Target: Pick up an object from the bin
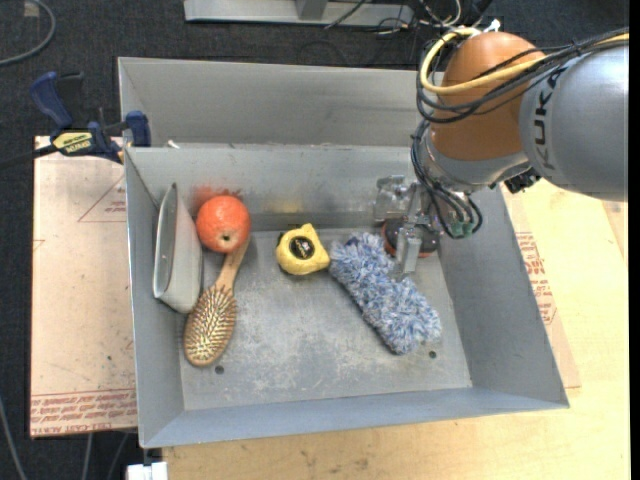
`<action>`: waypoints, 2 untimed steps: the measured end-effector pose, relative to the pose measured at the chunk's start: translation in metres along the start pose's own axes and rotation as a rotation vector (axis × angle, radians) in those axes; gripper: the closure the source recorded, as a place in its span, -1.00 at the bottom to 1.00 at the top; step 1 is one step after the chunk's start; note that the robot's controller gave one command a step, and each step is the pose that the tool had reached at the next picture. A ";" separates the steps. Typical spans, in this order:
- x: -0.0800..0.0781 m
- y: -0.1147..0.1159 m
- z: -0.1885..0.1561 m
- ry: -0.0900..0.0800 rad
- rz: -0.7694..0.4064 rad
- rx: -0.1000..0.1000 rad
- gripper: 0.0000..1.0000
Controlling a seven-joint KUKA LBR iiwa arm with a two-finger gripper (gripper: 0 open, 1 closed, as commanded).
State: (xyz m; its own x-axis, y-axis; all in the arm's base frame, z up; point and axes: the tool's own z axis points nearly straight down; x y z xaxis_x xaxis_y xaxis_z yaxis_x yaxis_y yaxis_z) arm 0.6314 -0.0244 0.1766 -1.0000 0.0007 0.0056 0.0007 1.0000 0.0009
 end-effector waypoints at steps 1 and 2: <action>-0.001 0.000 -0.005 -0.007 0.000 0.000 -1.00; -0.009 0.002 0.036 -0.015 -0.027 0.001 -1.00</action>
Offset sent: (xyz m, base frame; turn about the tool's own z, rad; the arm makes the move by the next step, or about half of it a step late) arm 0.0133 0.0074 -0.1066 -0.0697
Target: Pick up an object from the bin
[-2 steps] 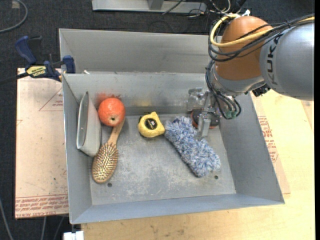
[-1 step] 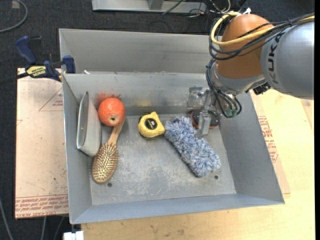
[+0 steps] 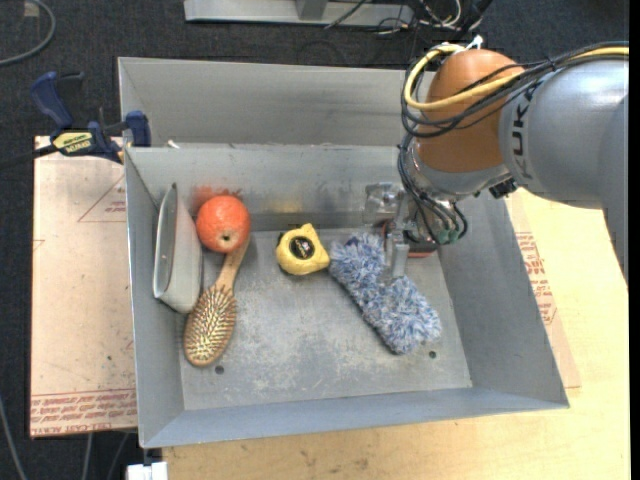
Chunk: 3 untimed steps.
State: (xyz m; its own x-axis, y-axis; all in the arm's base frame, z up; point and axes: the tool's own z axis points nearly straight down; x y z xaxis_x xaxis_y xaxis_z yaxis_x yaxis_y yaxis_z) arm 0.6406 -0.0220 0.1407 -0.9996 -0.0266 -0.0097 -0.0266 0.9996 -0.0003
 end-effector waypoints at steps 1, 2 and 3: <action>0.014 -0.025 0.059 -0.005 -0.268 0.000 1.00; 0.014 -0.025 0.059 -0.005 -0.268 0.000 1.00; 0.020 -0.024 0.049 -0.008 -0.313 0.000 1.00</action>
Offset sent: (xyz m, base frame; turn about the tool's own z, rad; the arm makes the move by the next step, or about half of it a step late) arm 0.0000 0.0000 0.0000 0.0000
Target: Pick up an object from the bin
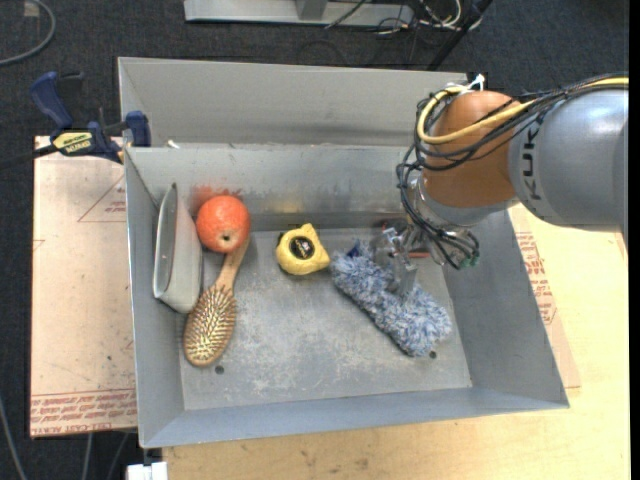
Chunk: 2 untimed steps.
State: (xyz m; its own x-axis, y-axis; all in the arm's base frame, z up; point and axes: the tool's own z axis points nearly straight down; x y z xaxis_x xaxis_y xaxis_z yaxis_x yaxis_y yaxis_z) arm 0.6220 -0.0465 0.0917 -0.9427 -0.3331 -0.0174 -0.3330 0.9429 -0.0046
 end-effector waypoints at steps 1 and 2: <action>-0.005 0.009 -0.055 0.008 -0.001 -0.004 1.00; -0.010 -0.001 -0.045 -0.015 -0.001 0.006 1.00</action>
Offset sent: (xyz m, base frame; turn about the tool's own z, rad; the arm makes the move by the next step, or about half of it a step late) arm 0.0068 -0.0100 -0.0217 -0.0036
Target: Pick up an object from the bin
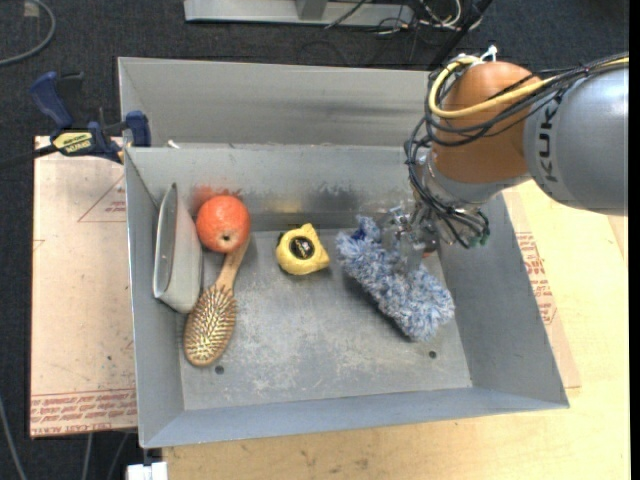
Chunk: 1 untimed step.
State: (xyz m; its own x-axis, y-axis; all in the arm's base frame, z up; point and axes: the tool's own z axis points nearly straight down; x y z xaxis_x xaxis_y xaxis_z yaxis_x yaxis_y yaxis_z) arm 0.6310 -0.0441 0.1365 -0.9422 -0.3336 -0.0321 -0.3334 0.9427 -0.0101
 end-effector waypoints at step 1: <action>0.006 0.008 -0.004 0.032 0.006 -0.014 1.00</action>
Offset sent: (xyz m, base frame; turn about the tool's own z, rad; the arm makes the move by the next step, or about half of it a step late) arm -0.0064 0.0182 0.1467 -0.0256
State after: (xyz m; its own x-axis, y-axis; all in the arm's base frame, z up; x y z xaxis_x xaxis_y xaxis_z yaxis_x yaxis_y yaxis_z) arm 0.6230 -0.0385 0.1400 -0.9448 -0.3278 0.0003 -0.3277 0.9448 0.0042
